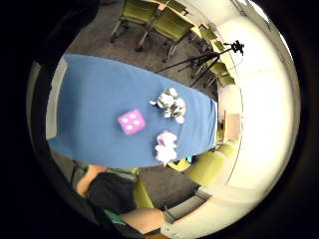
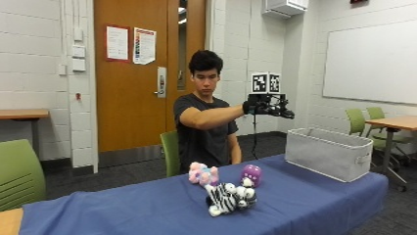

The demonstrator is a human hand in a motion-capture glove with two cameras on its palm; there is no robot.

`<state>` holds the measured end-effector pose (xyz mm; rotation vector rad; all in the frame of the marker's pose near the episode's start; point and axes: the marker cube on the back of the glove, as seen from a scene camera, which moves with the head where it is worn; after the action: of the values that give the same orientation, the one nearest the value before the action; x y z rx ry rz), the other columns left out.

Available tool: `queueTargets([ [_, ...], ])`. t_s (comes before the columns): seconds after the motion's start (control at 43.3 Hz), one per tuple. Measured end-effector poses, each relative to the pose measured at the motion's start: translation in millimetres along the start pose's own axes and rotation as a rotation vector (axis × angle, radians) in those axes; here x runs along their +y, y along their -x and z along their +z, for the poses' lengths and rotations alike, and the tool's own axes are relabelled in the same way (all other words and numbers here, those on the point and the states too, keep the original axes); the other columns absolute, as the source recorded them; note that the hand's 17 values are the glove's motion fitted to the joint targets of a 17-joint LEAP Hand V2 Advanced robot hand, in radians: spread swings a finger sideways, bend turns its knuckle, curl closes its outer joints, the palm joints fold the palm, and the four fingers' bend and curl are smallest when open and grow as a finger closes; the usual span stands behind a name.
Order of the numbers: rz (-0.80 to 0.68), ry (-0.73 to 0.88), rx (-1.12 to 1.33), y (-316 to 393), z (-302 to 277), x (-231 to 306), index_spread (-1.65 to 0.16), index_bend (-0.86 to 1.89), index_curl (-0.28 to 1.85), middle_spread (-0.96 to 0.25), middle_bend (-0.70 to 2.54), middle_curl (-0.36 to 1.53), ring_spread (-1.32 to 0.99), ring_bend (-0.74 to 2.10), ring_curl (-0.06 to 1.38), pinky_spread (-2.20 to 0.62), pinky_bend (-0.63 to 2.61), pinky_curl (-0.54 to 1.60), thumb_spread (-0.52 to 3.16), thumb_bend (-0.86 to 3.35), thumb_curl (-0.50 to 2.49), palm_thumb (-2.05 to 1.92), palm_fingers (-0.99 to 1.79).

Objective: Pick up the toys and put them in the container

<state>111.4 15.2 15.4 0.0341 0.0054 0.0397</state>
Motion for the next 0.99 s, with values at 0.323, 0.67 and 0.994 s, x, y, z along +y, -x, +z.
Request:
queueTargets([
  [0.323,0.073,0.151,-0.056,-62.5,137.3,12.6,-0.25,0.18,0.3,-0.11,0.22,0.27,-0.32,0.23,0.18,-0.11,0.43,0.28,0.9,-0.15,0.01,-0.23,0.15],
  [0.67,0.105,0.297,-0.007,-75.0,219.1,28.4,-0.26,0.16,0.34,-0.12,0.17,0.3,-0.34,0.2,0.21,-0.1,0.52,0.33,0.95,-0.12,0.02,-0.19,0.12],
  [0.994,0.127,0.336,0.007,-86.3,235.0,46.4,-0.28,0.2,0.36,-0.12,0.14,0.27,-0.34,0.2,0.23,-0.14,0.79,0.4,1.08,-0.01,0.11,0.0,0.07],
])
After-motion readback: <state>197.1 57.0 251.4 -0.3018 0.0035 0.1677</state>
